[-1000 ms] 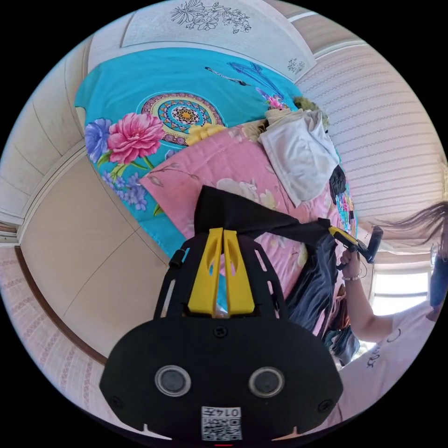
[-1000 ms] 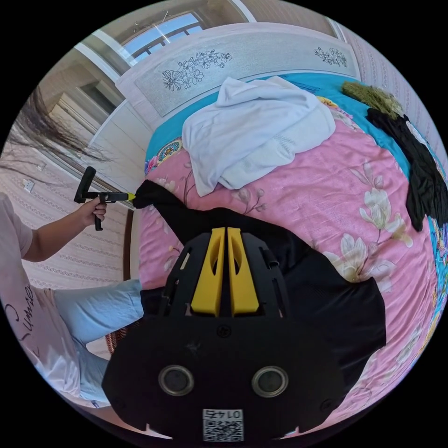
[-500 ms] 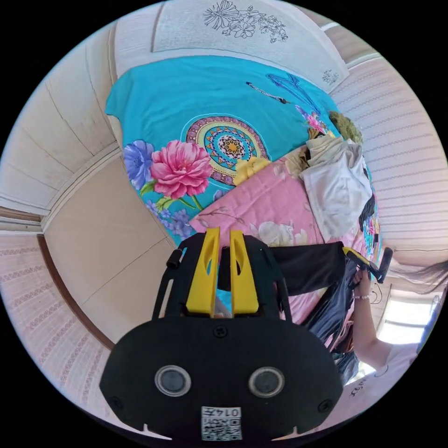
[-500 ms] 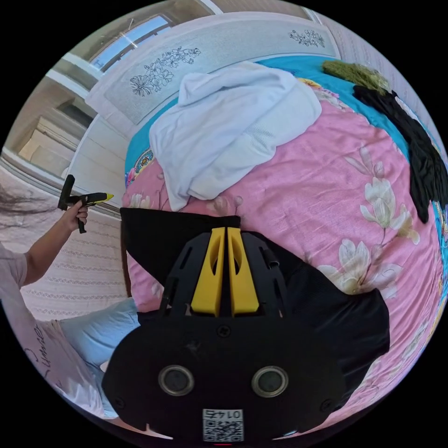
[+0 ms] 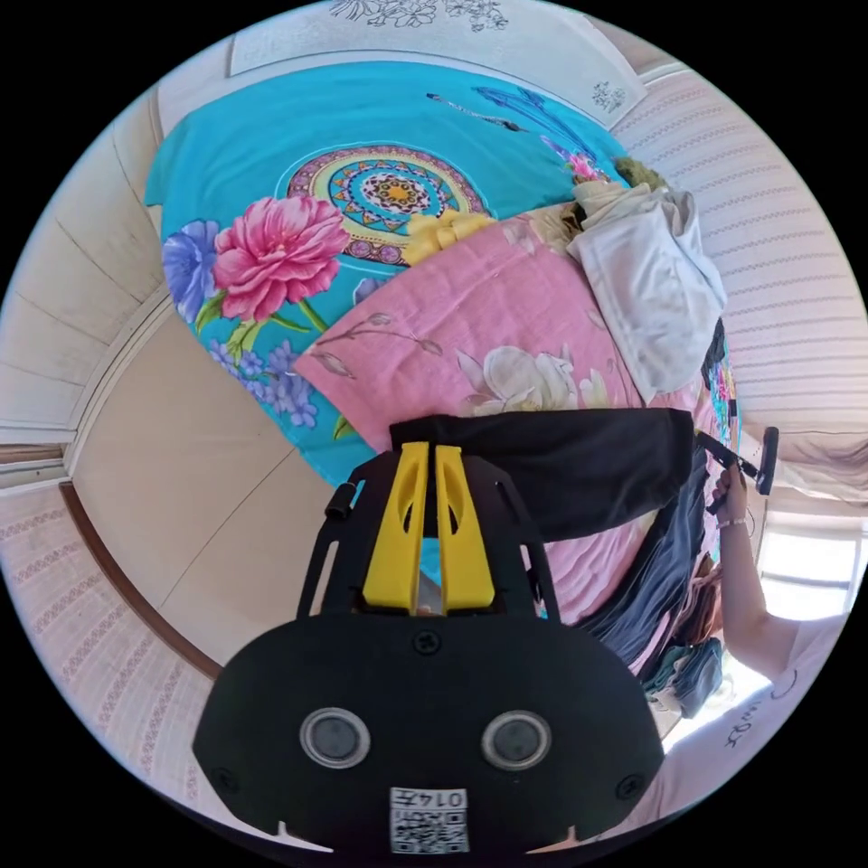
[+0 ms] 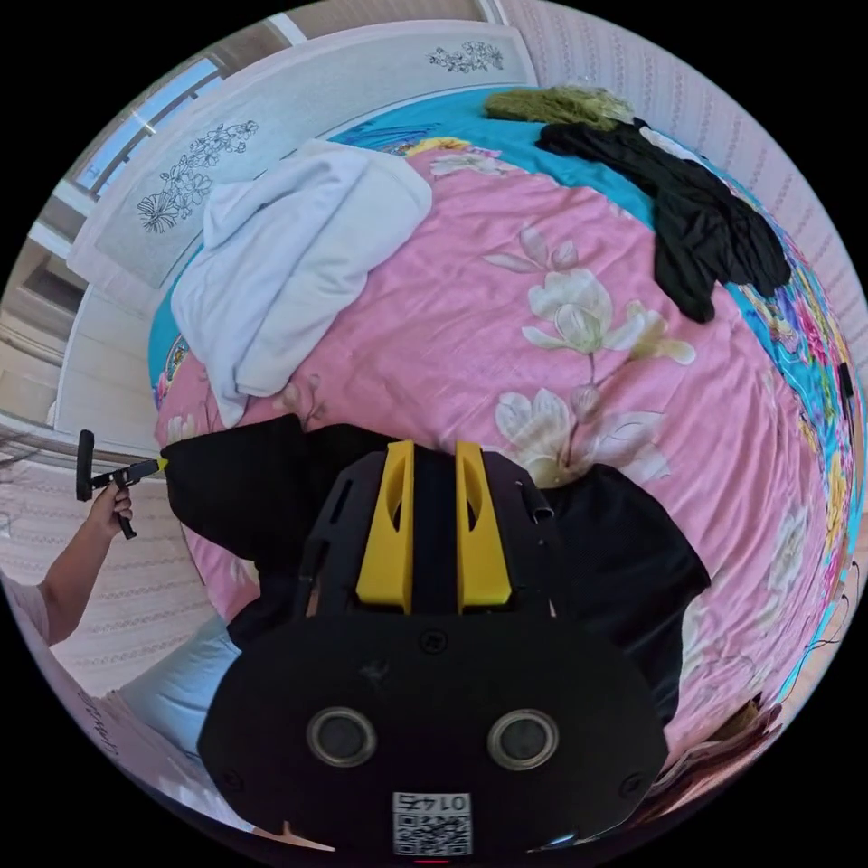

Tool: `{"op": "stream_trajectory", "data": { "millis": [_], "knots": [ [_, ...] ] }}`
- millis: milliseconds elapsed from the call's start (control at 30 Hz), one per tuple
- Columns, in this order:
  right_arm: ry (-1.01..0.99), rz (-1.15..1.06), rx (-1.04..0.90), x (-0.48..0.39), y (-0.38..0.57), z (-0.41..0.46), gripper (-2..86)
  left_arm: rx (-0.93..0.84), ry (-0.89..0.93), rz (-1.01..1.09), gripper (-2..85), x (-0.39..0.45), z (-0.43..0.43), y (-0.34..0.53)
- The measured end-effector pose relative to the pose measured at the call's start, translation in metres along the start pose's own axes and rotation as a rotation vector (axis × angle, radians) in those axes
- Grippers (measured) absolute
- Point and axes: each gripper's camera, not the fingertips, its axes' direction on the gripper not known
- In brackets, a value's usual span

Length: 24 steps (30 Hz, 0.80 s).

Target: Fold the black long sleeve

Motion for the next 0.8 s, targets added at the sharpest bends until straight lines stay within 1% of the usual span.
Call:
{"op": "stream_trajectory", "data": {
  "millis": [67,167,300,400,500,600,667,733,767,800],
  "knots": [
    [-0.054,-0.035,-0.073,0.007,0.008,0.015,3.3,0.010,0.007,0.002,-0.5,0.006,-0.003,0.003],
    [-0.026,-0.070,-0.028,0.011,0.030,0.005,1.2,0.039,-0.034,0.053,-0.8,0.024,-0.007,0.002],
    [-0.016,-0.026,0.071,0.035,0.059,-0.016,0.2,0.025,-0.122,0.130,-1.0,0.051,0.012,-0.002],
    [-0.016,0.010,0.070,0.053,0.074,-0.009,-0.1,0.025,-0.150,0.121,-1.0,0.056,0.027,-0.003],
    [-0.005,0.028,-0.017,0.065,0.092,0.019,-0.1,0.004,-0.170,0.087,-0.9,0.057,0.056,0.003],
    [-0.012,0.036,0.006,0.075,0.121,0.022,0.1,0.008,-0.182,0.098,-0.7,0.070,0.066,0.008],
    [-0.035,0.047,0.060,0.083,0.145,0.008,0.5,0.030,-0.161,0.081,0.1,0.083,0.062,0.018],
    [-0.087,0.084,0.167,0.096,0.195,-0.020,1.4,0.067,-0.160,0.072,0.7,0.094,0.051,0.029],
    [-0.108,0.096,0.190,0.100,0.211,-0.027,1.7,0.090,-0.166,0.078,1.3,0.104,0.045,0.039],
    [-0.146,0.117,0.231,0.107,0.246,-0.039,2.3,0.102,-0.164,0.087,1.5,0.111,0.042,0.044]
  ]
}}
